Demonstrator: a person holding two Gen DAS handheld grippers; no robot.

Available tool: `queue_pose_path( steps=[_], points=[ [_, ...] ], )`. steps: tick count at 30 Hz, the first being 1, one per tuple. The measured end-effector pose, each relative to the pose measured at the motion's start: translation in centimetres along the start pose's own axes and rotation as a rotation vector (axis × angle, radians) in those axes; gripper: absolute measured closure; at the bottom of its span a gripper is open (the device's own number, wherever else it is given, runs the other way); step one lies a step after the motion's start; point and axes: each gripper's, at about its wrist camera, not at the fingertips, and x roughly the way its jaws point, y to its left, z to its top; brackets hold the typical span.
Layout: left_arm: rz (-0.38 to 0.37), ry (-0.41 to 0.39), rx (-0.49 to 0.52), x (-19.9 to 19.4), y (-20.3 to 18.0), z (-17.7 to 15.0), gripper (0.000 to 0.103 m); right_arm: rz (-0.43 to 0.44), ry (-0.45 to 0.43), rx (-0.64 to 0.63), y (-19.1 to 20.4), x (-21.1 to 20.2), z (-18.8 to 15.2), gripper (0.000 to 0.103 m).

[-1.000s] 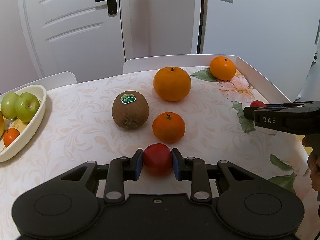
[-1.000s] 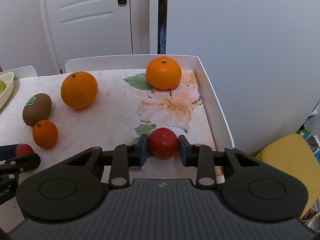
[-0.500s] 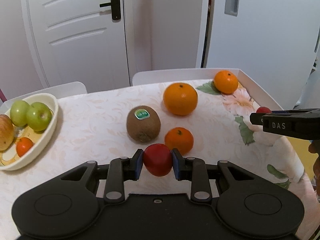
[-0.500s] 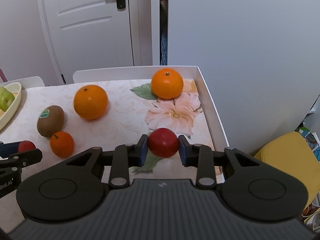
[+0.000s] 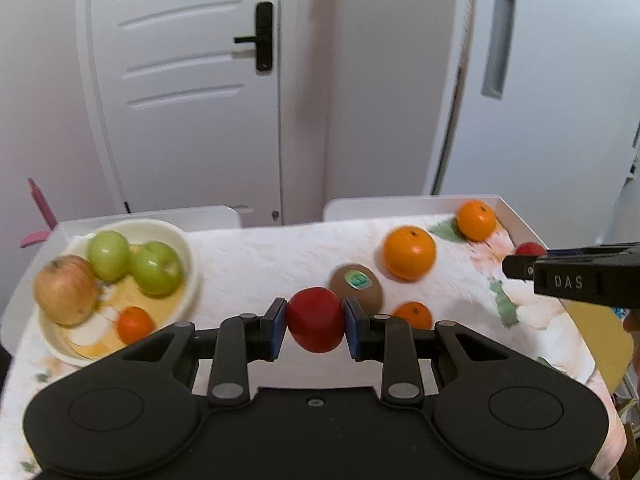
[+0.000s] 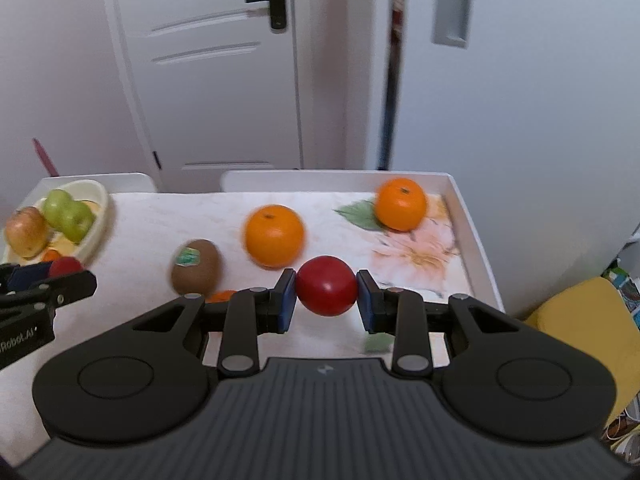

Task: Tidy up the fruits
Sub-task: 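Carry both red cherry tomatoes to the bowl and open the left tool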

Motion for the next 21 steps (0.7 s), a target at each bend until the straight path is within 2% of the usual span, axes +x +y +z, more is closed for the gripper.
queue_pose_path(
  steps=[9,21],
  points=[
    [0.040,-0.023,-0.028,-2.4,6.1,1.1,0.070,0.089,-0.018,-0.048,7.3,-0.5,2.1,0.056],
    [0.100,0.001,-0.054,-2.3,14.5,0.9,0.070,0.176,-0.005,-0.097,16.6,1.3,3.2,0.056]
  ],
)
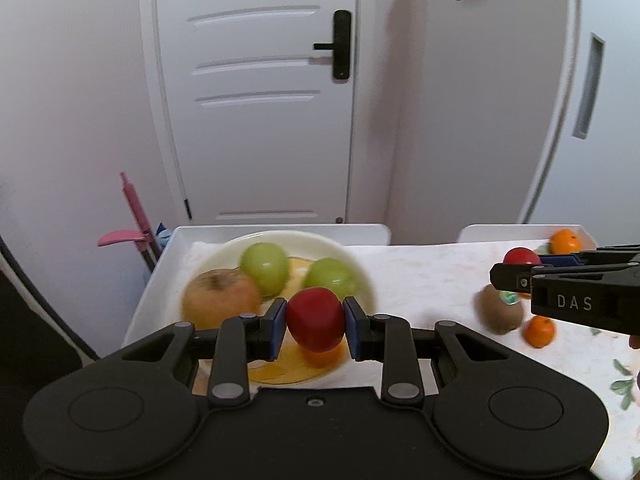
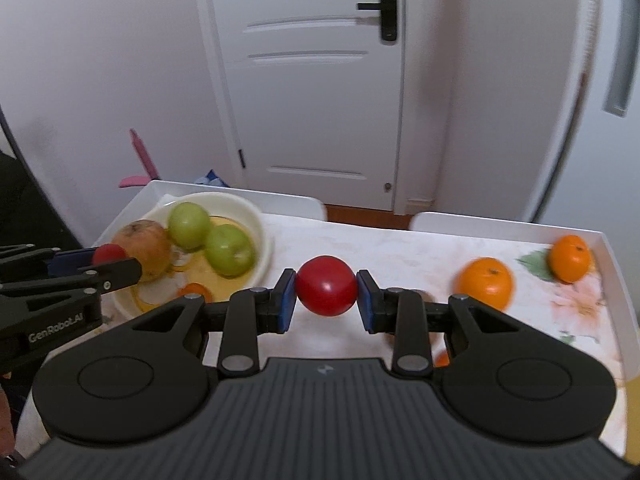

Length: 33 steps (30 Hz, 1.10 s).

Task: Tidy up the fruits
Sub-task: 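Carry both red cherry tomatoes to the bowl and open the left tool, then lower the red cherry tomato into the bowl and open the right tool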

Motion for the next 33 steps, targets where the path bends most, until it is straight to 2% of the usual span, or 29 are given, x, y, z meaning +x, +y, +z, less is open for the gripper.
queue_pose_path(
  steps=[9,17,22,23,25,27,30,33],
  points=[
    [0.015,0.052,0.005,2.8,3.6,-0.9,0.070,0.014,0.037,-0.007,3.4,3.2,0.0,0.056],
    [0.012,0.120,0.026,5.2,4.6,-2.2,0.070,0.008,0.066,-0.005,4.6,5.0,-0.5,0.056],
    [0.004,0.134,0.023,6.0,4.6,-2.2,0.067,0.001,0.073,0.001,4.7,5.3,-0.4,0.056],
    [0.003,0.132,0.023,6.0,4.5,-2.2,0.063,0.002,0.073,0.002,4.8,5.2,-0.3,0.056],
    [-0.006,0.121,0.017,5.6,4.6,-2.1,0.037,0.003,0.069,0.000,4.7,5.0,-0.2,0.056],
    [-0.001,0.101,0.018,5.0,4.7,-2.1,0.021,0.005,0.065,-0.005,4.7,4.9,0.0,0.056],
    [0.004,0.081,0.017,4.1,5.1,-2.0,0.015,0.007,0.062,-0.018,4.8,4.7,0.3,0.056],
    [0.014,0.064,0.007,3.0,5.6,-1.8,0.005,0.028,0.061,-0.026,4.8,4.6,0.6,0.056]
  ],
)
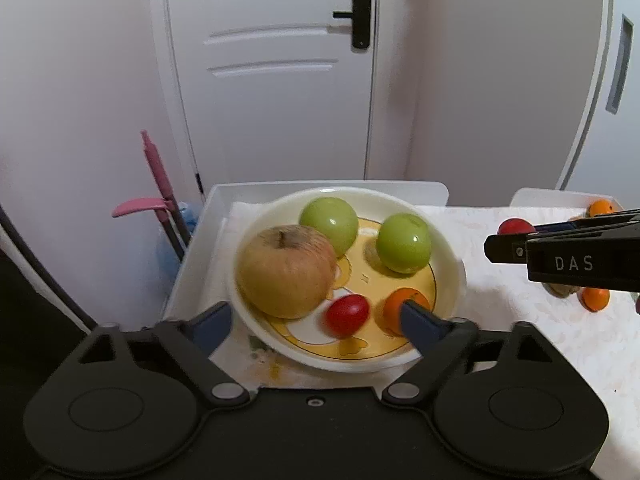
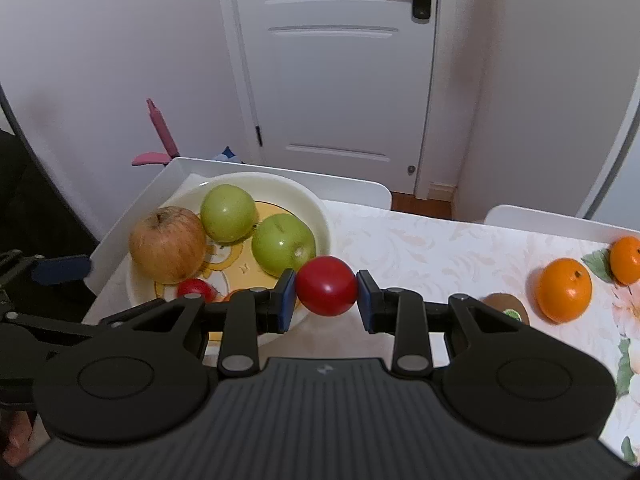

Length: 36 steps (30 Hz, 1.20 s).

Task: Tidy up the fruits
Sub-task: 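Lower the red cherry tomato into the bowl and open the right tool, then move the left tool to the brown kiwi and grasp it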

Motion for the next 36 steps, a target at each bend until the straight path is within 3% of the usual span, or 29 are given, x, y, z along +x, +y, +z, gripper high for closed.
queue_pose_path(
  steps=[20,21,25,26,36],
  points=[
    [0.001,-0.006,0.030,-0.7,1.1,-1.0,0.005,0.052,0.051,-0.074,1.4,4.3,-0.2,0.056],
    [0.001,-0.005,0.028,-0.7,1.2,-1.1,0.005,0.047,0.041,-0.078,1.5,4.3,-0.3,0.054],
    [0.003,0.003,0.031,-0.7,1.3,-1.4,0.005,0.045,-0.015,-0.086,1.6,3.4,-0.4,0.005],
    [0.004,0.003,0.034,-0.7,1.3,-1.5,0.005,0.045,-0.025,-0.085,1.7,3.2,-0.3,0.001],
    [0.023,-0.010,0.045,-1.6,1.0,-1.6,0.005,0.054,-0.028,-0.063,1.5,1.3,-0.5,0.000]
  ],
)
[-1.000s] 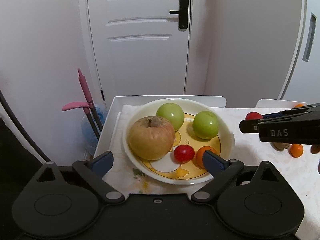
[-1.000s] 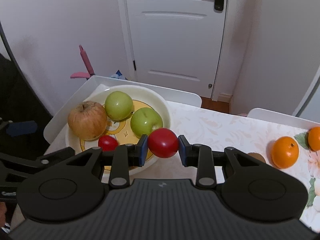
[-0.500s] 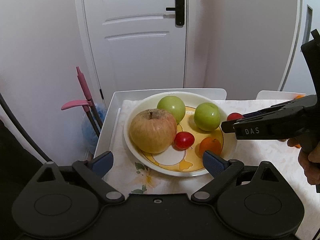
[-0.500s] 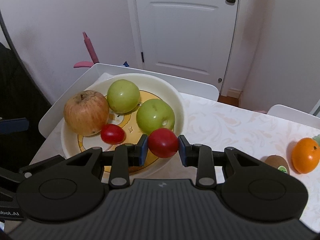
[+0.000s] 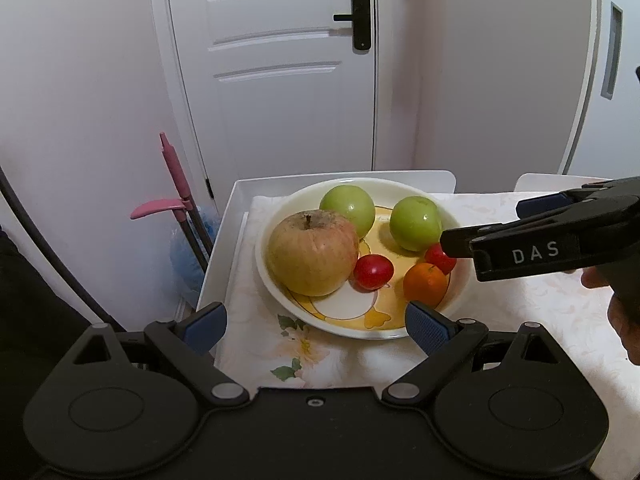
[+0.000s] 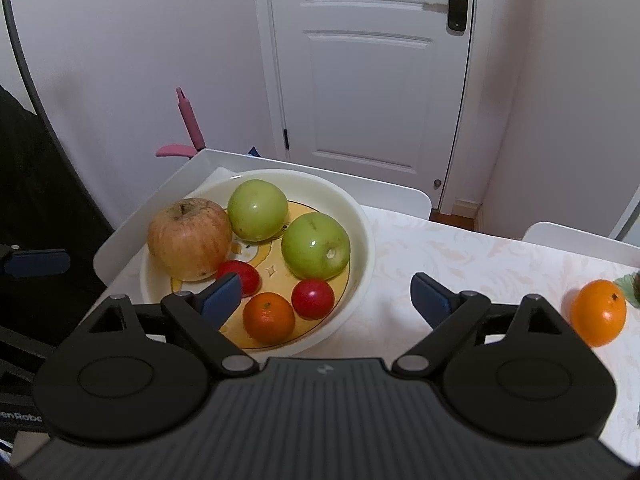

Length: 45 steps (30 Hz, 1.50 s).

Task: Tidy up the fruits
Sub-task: 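Move the left tool to the brown kiwi and grasp it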

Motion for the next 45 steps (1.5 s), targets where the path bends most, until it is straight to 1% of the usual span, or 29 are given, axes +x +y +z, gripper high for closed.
queue_pose_path(
  steps=[7,11,15,18,22,25,31,38,45],
  points=[
    [-0.008,-0.021,-0.004,-1.4,-0.3,0.3,0.005,-0.022,-0.012,0.004,0.1,-2.2,-0.1,0.000],
    [-0.007,-0.034,-0.006,-2.4,-0.5,0.5,0.005,-0.054,-0.028,0.004,0.1,-4.1,-0.1,0.000],
    [-0.013,-0.041,-0.013,-3.2,-0.7,0.9,0.000,-0.077,-0.046,0.029,-0.7,-6.1,-0.3,0.000],
    [-0.023,-0.055,-0.007,-3.9,-1.2,1.2,0.000,-0.092,-0.048,0.060,-1.7,-7.5,-0.7,0.000],
    [-0.046,-0.049,0.018,-4.5,-2.2,1.6,0.000,-0.123,-0.049,0.106,-3.6,-9.2,-1.2,0.000],
    [-0.077,-0.051,0.029,-4.8,-3.1,1.8,0.000,-0.156,-0.058,0.126,-5.5,-10.6,-1.6,0.000],
    [-0.092,-0.057,0.025,-5.3,-6.0,2.4,0.000,-0.164,-0.070,0.139,-9.7,-13.0,-2.7,0.000],
    [-0.082,-0.053,-0.006,-5.5,-10.5,3.4,0.000,-0.142,-0.060,0.102,-15.0,-14.0,-3.6,0.000],
    [-0.072,-0.030,-0.049,-4.2,-14.7,4.1,0.001,-0.088,-0.049,0.028,-20.2,-13.0,-3.8,0.000]
  ],
)
